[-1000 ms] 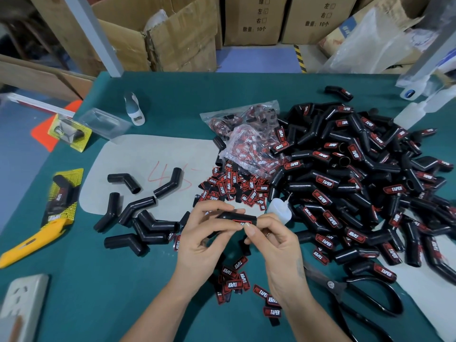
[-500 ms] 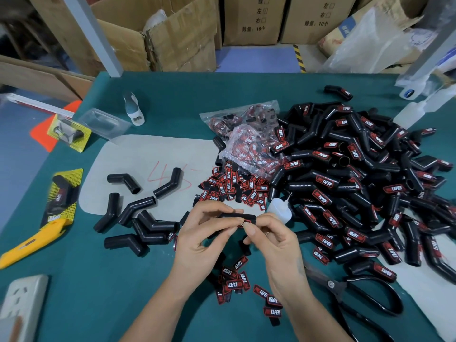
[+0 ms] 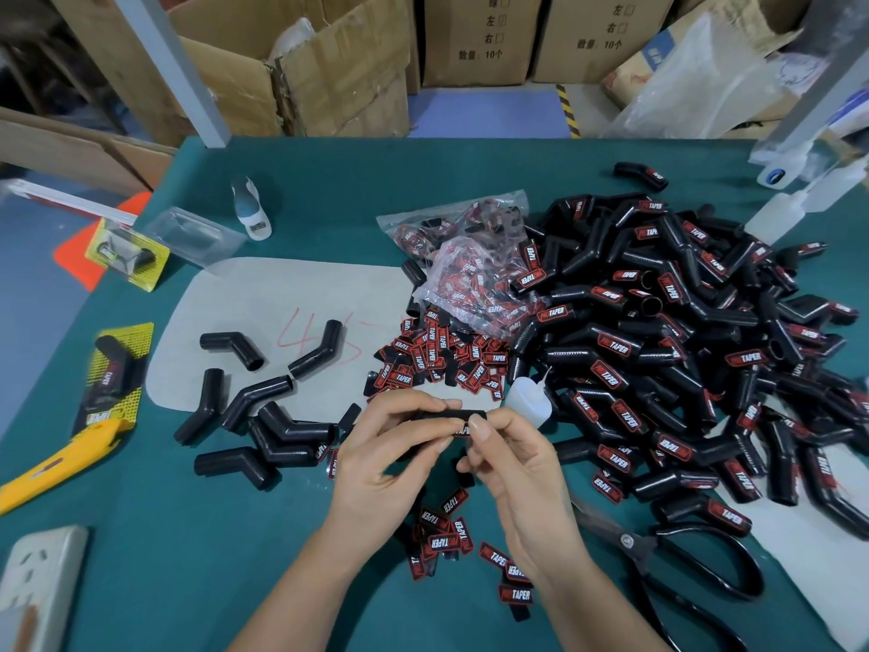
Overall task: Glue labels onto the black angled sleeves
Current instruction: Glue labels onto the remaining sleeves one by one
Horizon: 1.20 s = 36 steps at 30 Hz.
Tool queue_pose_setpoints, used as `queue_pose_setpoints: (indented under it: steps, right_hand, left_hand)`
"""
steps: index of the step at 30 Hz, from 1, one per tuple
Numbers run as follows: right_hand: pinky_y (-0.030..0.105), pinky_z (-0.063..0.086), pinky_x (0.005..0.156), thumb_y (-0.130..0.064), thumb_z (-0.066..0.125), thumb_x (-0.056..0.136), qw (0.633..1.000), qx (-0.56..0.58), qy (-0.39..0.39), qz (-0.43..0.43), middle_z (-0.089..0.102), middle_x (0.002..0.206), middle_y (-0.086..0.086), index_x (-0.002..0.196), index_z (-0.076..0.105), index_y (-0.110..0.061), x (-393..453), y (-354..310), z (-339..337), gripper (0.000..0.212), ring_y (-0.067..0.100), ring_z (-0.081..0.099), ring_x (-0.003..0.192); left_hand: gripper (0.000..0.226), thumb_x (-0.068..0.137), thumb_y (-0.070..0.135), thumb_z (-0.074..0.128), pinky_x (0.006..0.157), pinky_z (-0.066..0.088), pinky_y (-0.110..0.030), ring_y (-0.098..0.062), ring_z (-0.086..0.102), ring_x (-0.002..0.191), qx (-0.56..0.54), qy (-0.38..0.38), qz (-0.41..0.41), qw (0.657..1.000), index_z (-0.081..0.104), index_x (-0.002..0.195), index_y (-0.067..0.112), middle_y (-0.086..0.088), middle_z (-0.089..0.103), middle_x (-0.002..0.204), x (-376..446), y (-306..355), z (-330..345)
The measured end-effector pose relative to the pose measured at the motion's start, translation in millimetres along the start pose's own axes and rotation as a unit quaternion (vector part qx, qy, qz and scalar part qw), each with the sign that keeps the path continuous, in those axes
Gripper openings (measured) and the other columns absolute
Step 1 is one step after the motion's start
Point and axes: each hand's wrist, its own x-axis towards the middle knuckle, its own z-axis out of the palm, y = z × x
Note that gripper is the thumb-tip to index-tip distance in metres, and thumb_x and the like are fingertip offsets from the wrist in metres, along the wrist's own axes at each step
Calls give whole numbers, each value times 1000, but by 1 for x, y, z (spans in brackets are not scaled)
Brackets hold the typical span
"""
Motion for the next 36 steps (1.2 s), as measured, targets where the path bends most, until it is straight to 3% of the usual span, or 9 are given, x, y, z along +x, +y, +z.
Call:
queue_pose_setpoints:
  steps: [3,8,22,28,33,36]
  right_hand:
    - [29,51,77,-51,67,94,999,-38,-4,-9,52,73,-5,81,75,-25,1,-2,0,29,11,50,71]
    - [15,40,67,-70,57,95,995,-93,-46,5,56,65,-3,68,63,-25,1,-3,1,53,8,47,65]
    - [17,43,69,-71,54,96,995,-89,-36,-17,60,71,1,77,64,-13,4,6,-1,62,10,51,68]
    - [25,45,73,-72,52,96,997,-70,-27,-8,61,73,2,76,65,-16,3,6,-1,61,16,54,71]
    - [16,45,69,-73,62,90,994,-105,4,-30,57,66,0,69,60,-15,4,8,-1,62,10,54,67]
    - [20,44,69,-73,64,90,994,-104,19,-32,52,64,-4,66,58,-19,4,9,0,59,13,51,67]
  left_hand:
    - [14,94,6,71,95,56,-37,-27,70,110,8,-1,-2,1000,81,104,6,-7,66,116,2,0,0]
    - [15,93,7,71,95,54,-32,-25,69,110,-15,-8,-11,1000,81,105,8,-3,65,115,3,0,-2]
    - [24,97,10,69,98,51,-30,-23,66,113,-6,-34,-5,999,78,119,12,2,63,121,5,-6,-5]
    - [25,97,9,69,97,51,-28,-21,66,112,8,-26,2,1000,78,120,13,5,62,122,3,-6,-4]
    - [25,98,9,69,96,52,-29,-24,67,112,18,-30,17,999,77,121,14,4,63,123,1,-9,-1]
    - [27,98,9,70,96,52,-30,-24,67,112,28,-29,34,999,76,123,16,5,62,125,-1,-10,2]
